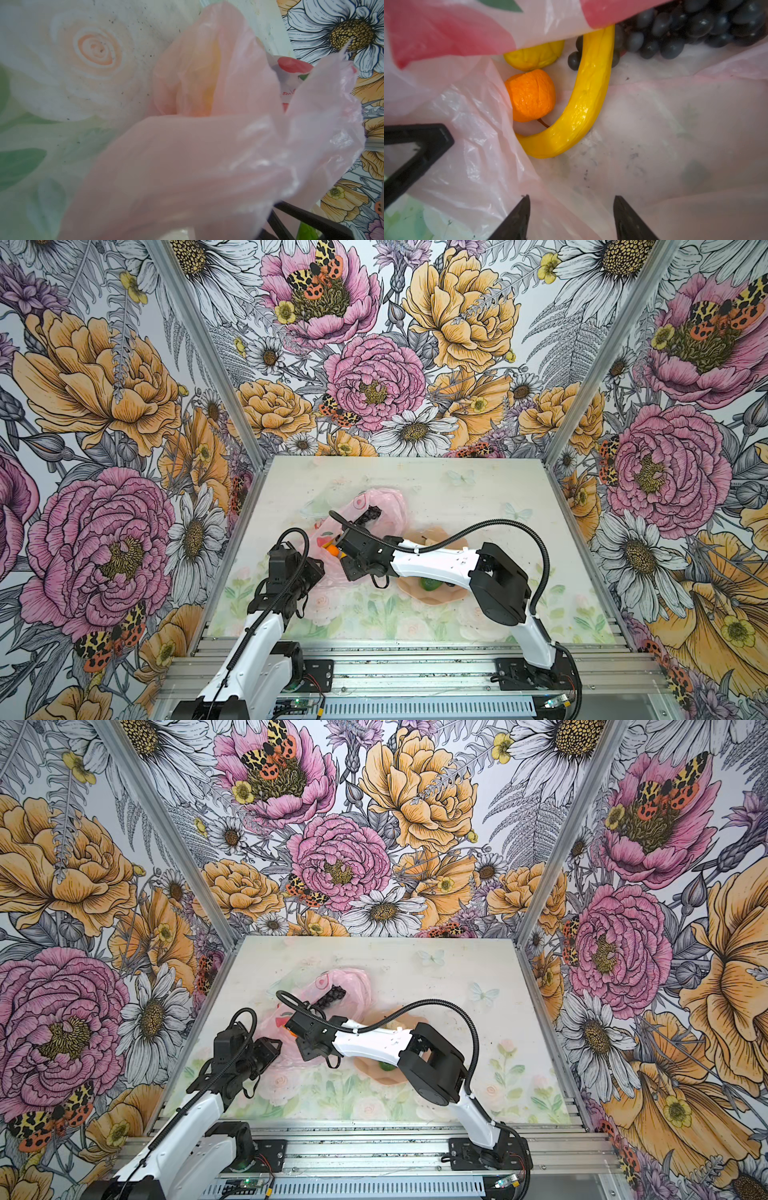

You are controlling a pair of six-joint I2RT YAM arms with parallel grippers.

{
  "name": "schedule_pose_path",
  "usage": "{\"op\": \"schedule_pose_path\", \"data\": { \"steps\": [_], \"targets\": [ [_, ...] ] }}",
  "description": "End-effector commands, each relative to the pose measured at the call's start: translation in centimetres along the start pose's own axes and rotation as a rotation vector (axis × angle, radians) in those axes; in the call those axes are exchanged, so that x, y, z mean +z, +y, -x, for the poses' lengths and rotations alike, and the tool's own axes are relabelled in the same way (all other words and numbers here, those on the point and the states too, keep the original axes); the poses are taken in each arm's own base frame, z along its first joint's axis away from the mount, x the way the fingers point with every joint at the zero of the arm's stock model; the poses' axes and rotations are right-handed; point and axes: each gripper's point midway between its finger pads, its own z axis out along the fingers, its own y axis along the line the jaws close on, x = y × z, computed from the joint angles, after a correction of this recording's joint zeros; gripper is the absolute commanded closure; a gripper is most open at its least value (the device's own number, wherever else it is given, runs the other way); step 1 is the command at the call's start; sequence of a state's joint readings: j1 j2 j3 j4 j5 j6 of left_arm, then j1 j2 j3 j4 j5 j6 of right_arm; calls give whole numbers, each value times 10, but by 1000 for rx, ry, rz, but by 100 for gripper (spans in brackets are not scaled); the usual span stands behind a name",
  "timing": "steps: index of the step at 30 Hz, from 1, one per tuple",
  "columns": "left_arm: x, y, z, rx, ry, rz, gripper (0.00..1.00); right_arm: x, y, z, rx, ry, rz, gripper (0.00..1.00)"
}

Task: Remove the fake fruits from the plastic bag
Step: 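Release the avocado and move the right gripper back into the bag mouth, then lower the right gripper toward the banana while the left gripper pulls the bag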

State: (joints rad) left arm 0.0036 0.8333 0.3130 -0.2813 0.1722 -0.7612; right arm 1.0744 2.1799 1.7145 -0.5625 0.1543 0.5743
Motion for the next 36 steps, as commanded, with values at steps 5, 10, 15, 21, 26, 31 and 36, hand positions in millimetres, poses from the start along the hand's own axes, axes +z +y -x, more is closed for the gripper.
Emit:
{"op": "schedule_pose_path", "data": {
  "steps": [5, 10, 15, 21, 26, 31, 36],
  "targets": [
    [-5, -38, 24, 64, -13, -90, 35, 19, 24, -14, -39, 28, 53, 37],
    [1, -41, 31, 87, -20, -57, 22, 23, 30, -18, -43, 33, 67, 38],
    [22, -31, 35, 83, -2, 8, 19, 21, 30, -18, -40, 31, 68, 38],
    [40, -27, 40, 80, 0, 38, 31, 21, 24, -26, -36, 38, 53, 38],
    [40, -34, 50, 66, -30, 7, 52, 23, 13, -31, -18, 41, 25, 38],
    [30, -49, 58, 115, -75, -4, 75, 22, -1, -29, 14, 36, 7, 39],
    [17, -84, 53, 261, -109, -45, 96, 13, -20, -19, 65, 6, 8, 38]
  ]
}}
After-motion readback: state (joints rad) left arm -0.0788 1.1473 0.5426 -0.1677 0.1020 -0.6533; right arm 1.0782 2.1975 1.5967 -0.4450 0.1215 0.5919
